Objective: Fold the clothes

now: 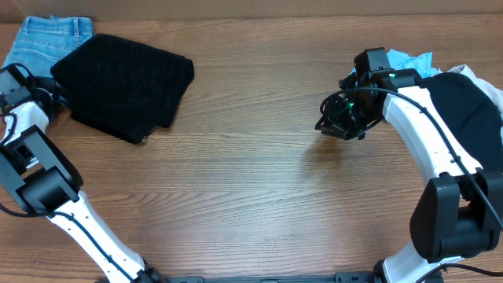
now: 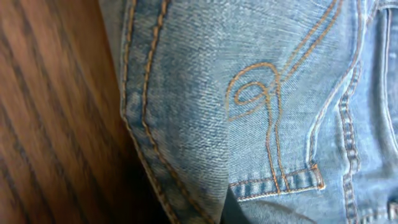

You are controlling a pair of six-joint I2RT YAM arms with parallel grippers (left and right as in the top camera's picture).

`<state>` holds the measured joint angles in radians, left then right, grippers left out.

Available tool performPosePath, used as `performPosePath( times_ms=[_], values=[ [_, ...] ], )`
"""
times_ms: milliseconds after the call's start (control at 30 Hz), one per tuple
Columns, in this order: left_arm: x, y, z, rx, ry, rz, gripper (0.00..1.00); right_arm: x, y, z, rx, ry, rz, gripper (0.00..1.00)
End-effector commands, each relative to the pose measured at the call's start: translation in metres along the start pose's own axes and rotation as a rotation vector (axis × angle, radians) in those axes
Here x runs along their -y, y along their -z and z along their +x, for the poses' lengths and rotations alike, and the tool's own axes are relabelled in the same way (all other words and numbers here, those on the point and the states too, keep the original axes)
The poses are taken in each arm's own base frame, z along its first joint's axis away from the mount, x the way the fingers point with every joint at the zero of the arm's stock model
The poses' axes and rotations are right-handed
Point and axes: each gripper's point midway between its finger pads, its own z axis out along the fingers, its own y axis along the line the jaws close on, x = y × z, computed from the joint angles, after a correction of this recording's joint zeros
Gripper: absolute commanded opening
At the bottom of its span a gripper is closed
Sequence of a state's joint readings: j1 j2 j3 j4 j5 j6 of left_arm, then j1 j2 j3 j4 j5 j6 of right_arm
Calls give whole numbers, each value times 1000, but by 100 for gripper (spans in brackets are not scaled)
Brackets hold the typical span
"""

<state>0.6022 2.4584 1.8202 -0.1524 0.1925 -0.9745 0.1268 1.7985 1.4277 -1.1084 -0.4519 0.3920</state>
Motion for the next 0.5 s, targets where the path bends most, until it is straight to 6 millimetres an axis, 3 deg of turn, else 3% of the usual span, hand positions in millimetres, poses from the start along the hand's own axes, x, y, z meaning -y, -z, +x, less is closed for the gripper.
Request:
performPosePath(
  times_ms=[0, 67, 100, 167, 233, 333, 467],
  values=[
    [-48, -18, 66, -247, 41, -96, 4, -8, 13, -1, 40, 28, -14, 22],
    [-57, -10, 72, -305, 78, -119, 4, -8, 13, 0, 34, 25, -11, 22],
    [-48, -6, 72, -336, 86, -78, 4, -8, 13, 0, 34, 25, -11, 21],
    [-19, 8, 62, -344, 92, 18, 4, -8, 13, 0, 34, 25, -11, 21],
    [17, 29, 39, -275, 72, 93, 4, -7, 13, 1, 29, 22, -9, 21],
    [79, 78, 9, -183, 23, 235, 4, -7, 13, 1, 28, 21, -9, 21],
    [123, 125, 2, -170, 8, 337, 4, -7, 13, 1, 31, 23, -10, 21]
  ],
)
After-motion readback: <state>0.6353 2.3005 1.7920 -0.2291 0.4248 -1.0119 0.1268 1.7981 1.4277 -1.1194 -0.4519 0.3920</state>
